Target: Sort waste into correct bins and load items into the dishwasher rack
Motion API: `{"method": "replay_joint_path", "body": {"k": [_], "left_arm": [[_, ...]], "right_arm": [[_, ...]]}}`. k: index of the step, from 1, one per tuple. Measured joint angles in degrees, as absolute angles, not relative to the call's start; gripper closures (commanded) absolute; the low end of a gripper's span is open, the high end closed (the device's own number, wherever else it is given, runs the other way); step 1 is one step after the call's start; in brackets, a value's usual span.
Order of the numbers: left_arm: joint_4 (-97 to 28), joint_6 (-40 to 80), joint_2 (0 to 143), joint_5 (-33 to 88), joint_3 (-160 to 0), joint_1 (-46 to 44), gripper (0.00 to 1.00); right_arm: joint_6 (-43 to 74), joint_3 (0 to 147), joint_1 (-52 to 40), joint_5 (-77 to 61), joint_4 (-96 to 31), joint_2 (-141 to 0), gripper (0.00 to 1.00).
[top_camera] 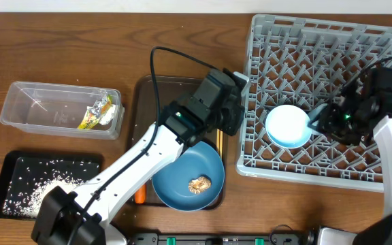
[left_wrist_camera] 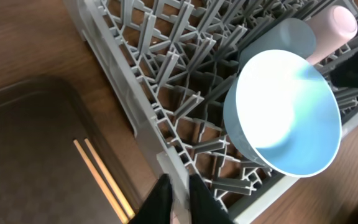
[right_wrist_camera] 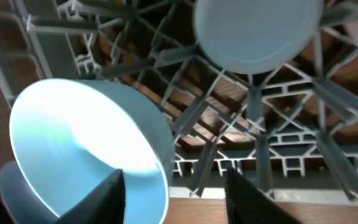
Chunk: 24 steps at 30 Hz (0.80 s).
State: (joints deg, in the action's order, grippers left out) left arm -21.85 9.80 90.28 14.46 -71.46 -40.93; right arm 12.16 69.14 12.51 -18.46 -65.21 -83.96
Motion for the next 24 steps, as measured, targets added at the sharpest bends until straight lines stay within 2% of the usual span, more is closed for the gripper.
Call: {"method": "replay_joint_path", "body": {"k": [2,4,10,12,14,17,24], "left_arm": [[-21.15,9.26,90.35,14.17,-71.46,-41.56,0.84],[-20.25,8.84,90.72,13.89,-71.46,-42.50,0.84],[-20.05,8.51,92.90,12.84,-71.46,-44.31,0.84],[-20.05,8.51,93.01,12.43,-71.46,-44.31,0.85],[-20.03,8.51,93.01,12.01,-71.46,-44.29,0.84],[-20.43,8.49,93.01,11.79,-71.46,-44.31,0.84],[-19.90,8.49,93.01,12.12,-71.46,-44.31,0.83]], "right_arm": [[11.73,69.12,12.47,-18.83,-65.10,-84.07,0.54],[11.60,69.04,12.27,-18.81,-64.51,-84.05,0.59],[11.70,64.69,12.21,-19.81,-58.81,-84.05,0.63],[11.70,62.35,12.21,-21.08,-56.62,-84.05,0.69],[11.99,60.80,12.21,-21.82,-54.98,-84.05,0.80],[11.88,59.90,12.21,-22.61,-53.98,-84.05,0.86],[11.90,59.90,12.21,-23.40,-52.99,-84.05,0.87]]}}
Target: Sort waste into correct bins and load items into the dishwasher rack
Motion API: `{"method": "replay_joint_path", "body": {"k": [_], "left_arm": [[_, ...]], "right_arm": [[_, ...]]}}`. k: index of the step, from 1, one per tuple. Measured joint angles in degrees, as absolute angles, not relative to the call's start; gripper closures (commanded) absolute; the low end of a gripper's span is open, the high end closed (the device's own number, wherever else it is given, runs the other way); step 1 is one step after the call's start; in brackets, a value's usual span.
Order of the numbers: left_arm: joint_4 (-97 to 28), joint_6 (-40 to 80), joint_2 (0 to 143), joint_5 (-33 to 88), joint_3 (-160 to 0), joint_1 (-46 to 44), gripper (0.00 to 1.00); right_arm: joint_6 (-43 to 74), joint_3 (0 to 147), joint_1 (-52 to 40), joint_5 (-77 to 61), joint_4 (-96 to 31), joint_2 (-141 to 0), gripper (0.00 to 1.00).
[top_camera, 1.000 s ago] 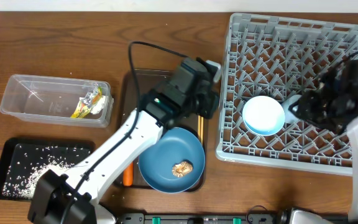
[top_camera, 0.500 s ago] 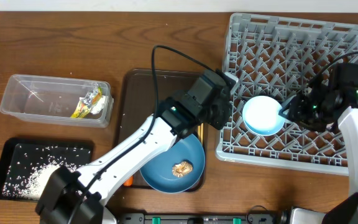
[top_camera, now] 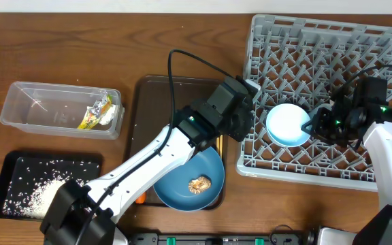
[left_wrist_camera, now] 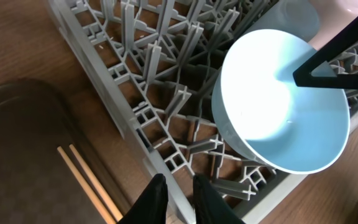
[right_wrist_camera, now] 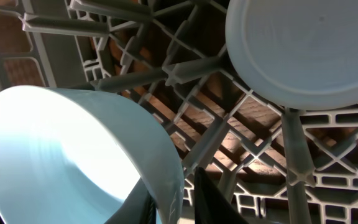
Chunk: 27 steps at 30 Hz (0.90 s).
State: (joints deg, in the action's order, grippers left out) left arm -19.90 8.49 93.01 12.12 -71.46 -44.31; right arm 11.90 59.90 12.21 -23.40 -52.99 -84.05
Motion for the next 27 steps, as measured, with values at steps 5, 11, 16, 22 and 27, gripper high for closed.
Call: {"method": "replay_joint_path", "body": {"k": [5,11,16,22,27], "left_arm": [[-18.85,8.47,93.01,13.82,-71.46,-44.36,0.83],[-16.58,8.47,93.43,15.07,-71.46,-45.54,0.83],[-14.04,8.49,96.03,15.29,-71.46,-47.83,0.83],[-12.97,8.47,99.63,15.53,-71.46,-48.56,0.83],[-12.58,8.47,100.77,15.51,-71.46,-48.53,0.83]], "right_arm": [[11.51,59.90,12.21,-23.59,-52.99,-84.05,0.86],[11.29,59.90,12.21,-23.62,-52.97,-83.20,0.86],[10.61,59.90,12.19,-24.34,-52.80,-80.29,0.88],[9.96,59.90,12.19,-24.77,-52.47,-76.99,0.90],[9.74,59.90,12.21,-24.47,-52.99,-76.90,0.83]]}}
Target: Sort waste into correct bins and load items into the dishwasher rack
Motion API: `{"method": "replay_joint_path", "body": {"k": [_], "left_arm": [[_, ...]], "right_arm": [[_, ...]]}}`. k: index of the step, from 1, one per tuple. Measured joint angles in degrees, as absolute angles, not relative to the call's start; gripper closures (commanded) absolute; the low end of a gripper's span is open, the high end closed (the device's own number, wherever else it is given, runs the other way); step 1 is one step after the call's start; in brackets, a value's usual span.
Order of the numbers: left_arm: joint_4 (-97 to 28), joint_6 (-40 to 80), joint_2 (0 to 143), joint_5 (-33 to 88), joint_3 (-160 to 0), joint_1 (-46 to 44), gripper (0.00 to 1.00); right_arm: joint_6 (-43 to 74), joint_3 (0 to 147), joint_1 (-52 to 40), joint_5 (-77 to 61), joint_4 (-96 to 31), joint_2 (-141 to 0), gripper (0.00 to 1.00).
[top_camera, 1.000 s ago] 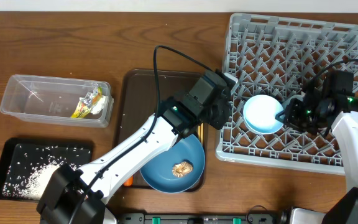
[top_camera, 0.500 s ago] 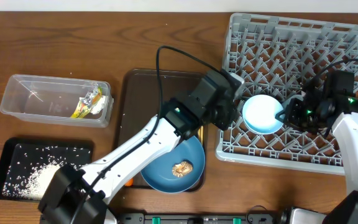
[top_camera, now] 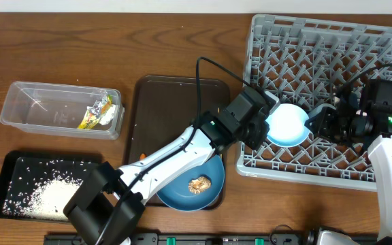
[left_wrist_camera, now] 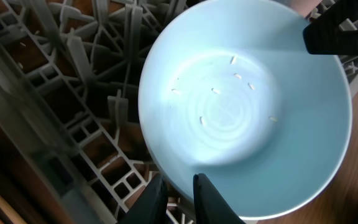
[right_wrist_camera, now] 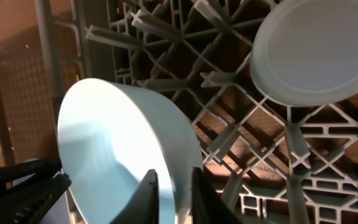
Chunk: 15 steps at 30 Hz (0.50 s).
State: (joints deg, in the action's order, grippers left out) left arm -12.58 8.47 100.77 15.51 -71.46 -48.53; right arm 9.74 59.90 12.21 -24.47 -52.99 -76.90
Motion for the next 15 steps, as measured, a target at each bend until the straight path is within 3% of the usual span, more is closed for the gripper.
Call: {"method": "replay_joint_path", "body": {"k": [2,9,13,15], "left_arm": [[-12.58,8.49,100.84,15.46,-71.46,-48.53,0.83],[-12.53,8.49,101.25,14.96,-71.46,-48.53,0.83],[-12.56,8.49,101.69,14.83,-71.46,-48.53,0.83],[-12.56,8.47,101.73,14.83,-71.46,-48.53,0.83]], "right_arm": [[8.99,59.90,12.19,-24.99,-52.99,-76.90,0.76],[2.76,59.90,12.19,-30.35,-52.88,-76.90,0.72],[2.28,59.90,12.21,-29.80,-53.19,-76.90,0.82],[2.72,59.90,12.19,-29.21,-53.30,-76.90,0.82]]}}
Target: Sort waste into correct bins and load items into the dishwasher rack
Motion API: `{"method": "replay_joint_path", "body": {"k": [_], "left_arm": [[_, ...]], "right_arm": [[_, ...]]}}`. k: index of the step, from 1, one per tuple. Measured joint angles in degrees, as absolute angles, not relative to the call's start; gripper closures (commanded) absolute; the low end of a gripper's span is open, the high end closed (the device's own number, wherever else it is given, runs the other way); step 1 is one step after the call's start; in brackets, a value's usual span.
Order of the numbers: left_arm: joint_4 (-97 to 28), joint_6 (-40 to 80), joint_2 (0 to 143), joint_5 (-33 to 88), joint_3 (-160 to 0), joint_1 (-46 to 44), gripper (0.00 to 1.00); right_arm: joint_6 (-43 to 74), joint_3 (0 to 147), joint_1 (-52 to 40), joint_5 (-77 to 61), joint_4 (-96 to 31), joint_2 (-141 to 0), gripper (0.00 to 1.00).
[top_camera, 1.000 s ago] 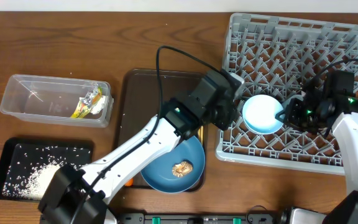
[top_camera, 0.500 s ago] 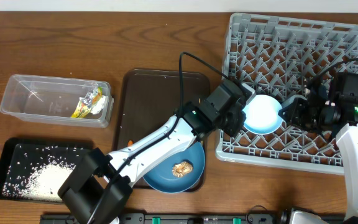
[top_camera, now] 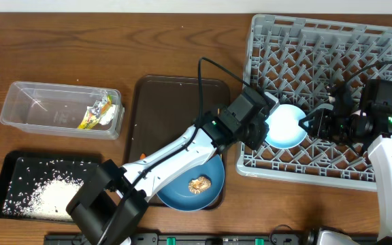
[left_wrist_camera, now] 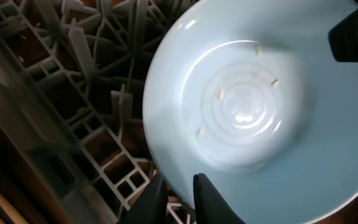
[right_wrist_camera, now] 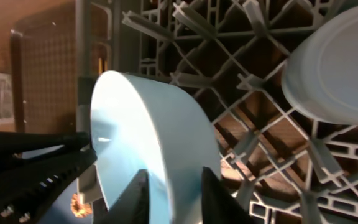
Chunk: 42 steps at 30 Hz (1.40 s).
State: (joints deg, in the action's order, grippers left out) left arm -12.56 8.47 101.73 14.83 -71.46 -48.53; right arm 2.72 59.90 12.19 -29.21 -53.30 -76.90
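Note:
A light blue bowl (top_camera: 286,126) leans on its edge among the tines at the front left of the grey dishwasher rack (top_camera: 318,41). A few rice grains stick to its inside (left_wrist_camera: 260,106). My left gripper (top_camera: 263,133) is shut, its tips (left_wrist_camera: 178,196) at the bowl's lower left rim. My right gripper (top_camera: 313,122) is on the bowl's right side. Its fingers (right_wrist_camera: 173,186) stand slightly open astride the bowl's wall (right_wrist_camera: 166,137), one inside and one outside.
A dark blue plate (top_camera: 189,180) with a food scrap sits on the brown tray (top_camera: 172,102). At the left are a clear bin (top_camera: 60,109) holding a wrapper and a black tray (top_camera: 43,184) with rice. A pale round base (right_wrist_camera: 337,68) sits in the rack behind the bowl.
My right gripper's fingers stand wider apart round the bowl's wall than before. The bowl is tipped a little more upright. The left gripper stays shut at the bowl's left rim.
At first my right gripper was open at the bowl's right rim and the left hung shut over the rack's front edge. Then the right was shut on the rim. Later the left stood against the bowl's left side. Now the right has loosened.

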Motion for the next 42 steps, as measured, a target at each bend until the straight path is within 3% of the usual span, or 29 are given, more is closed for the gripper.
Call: {"method": "replay_joint_path", "body": {"k": [1,3,5,12,17,27,35,37,42], "left_arm": [[-12.53,8.47,101.73,14.83,-71.46,-48.53,0.83],[-12.53,8.49,101.73,14.81,-71.46,-48.53,0.83],[-12.53,8.47,101.73,14.59,-71.46,-48.53,0.83],[-12.62,8.47,101.73,13.96,-71.46,-48.53,0.83],[-12.60,8.49,101.73,13.26,-71.46,-48.49,0.83],[-12.58,8.47,101.73,13.10,-71.46,-48.49,0.83],[-12.58,8.47,101.73,13.10,-71.46,-48.49,0.83],[-12.58,8.49,101.73,13.10,-71.46,-48.49,0.83],[-12.58,8.47,101.73,13.10,-71.46,-48.49,0.83]], "right_arm": [[2.76,59.90,12.19,-29.06,-53.28,-76.90,0.78],[3.27,59.88,11.79,-28.69,-53.34,-76.90,0.57],[2.76,59.83,10.96,-28.88,-53.32,-76.90,0.47],[-2.26,59.79,10.63,-34.74,-52.05,-76.82,0.41],[-2.87,59.79,12.14,-38.13,-52.14,-76.73,0.22],[-0.64,59.05,14.39,-37.47,-53.87,-76.69,0.02],[4.97,52.36,14.15,-34.79,-49.76,-76.69,0.21],[4.93,50.81,14.15,-36.18,-48.77,-76.69,0.32],[3.44,49.47,14.15,-41.10,-47.86,-76.69,0.41]]}}
